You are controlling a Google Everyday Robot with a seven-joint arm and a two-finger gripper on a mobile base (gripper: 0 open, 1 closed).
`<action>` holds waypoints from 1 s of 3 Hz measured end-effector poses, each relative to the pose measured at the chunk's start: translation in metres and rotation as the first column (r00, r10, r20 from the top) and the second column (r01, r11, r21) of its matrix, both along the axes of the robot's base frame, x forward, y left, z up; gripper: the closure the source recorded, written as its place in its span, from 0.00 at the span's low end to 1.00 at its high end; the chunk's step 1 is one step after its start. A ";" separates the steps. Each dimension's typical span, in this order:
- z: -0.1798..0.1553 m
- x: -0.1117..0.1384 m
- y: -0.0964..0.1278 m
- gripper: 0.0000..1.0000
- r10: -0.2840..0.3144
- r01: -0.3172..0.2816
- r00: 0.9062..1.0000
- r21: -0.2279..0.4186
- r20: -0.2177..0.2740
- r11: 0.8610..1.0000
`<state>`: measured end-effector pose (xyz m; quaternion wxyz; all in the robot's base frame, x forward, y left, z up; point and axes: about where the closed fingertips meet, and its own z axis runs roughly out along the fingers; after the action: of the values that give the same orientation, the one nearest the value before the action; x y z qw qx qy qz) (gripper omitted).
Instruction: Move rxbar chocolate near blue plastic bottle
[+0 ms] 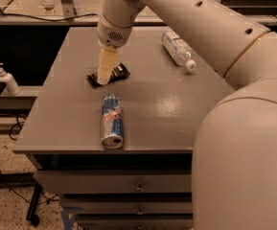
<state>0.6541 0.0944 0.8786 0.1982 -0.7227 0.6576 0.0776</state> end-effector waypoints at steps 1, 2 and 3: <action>-0.016 0.000 0.006 0.00 0.003 -0.004 1.000 -0.012 -0.030 1.000; -0.035 0.000 0.007 0.00 -0.004 0.002 0.998 -0.027 -0.065 1.000; -0.048 -0.001 0.006 0.18 -0.002 0.000 0.996 -0.024 -0.084 1.000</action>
Offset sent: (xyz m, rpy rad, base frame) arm 0.0007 0.0054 -0.0520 -0.0436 0.1001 -0.0143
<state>0.6529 0.1008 0.8301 0.1619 -0.7208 0.6666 0.1000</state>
